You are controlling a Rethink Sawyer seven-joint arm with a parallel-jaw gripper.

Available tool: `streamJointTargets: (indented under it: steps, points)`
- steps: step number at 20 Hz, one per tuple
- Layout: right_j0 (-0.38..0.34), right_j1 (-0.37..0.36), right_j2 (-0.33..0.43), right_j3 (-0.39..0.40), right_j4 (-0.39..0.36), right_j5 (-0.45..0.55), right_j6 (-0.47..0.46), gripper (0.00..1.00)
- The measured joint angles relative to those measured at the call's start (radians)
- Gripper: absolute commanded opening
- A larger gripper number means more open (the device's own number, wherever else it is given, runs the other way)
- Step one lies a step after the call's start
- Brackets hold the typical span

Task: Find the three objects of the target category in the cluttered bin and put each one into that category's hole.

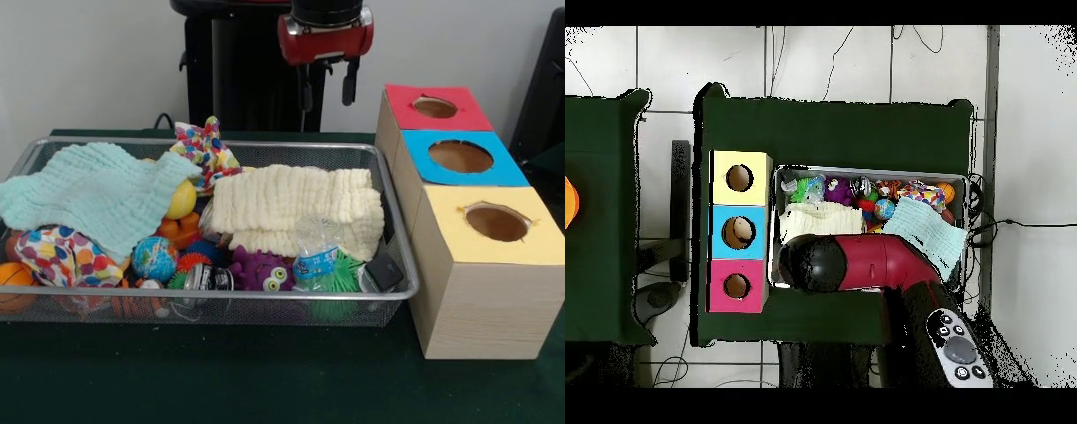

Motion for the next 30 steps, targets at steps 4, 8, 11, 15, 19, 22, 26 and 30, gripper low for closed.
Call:
streamJointTargets:
  steps: [4,8,11,15,19,22,26,30]
  points:
    - [-0.027,0.037,0.016,-0.009,-0.025,0.000,0.000,1.00]
    - [-0.046,0.060,0.023,-0.015,-0.037,0.000,0.000,1.00]
    - [-0.050,0.075,0.024,-0.021,-0.047,0.000,0.000,1.00]
    - [-0.051,0.099,0.024,-0.033,-0.065,0.000,0.000,1.00]
    - [-0.051,0.117,0.024,-0.044,-0.077,0.000,0.000,1.00]
    - [-0.051,0.120,0.024,-0.044,-0.077,0.000,0.000,1.00]
    - [-0.051,0.121,0.024,-0.044,-0.078,0.000,0.000,1.00]
    - [-0.051,0.121,0.024,-0.044,-0.080,0.000,0.000,1.00]
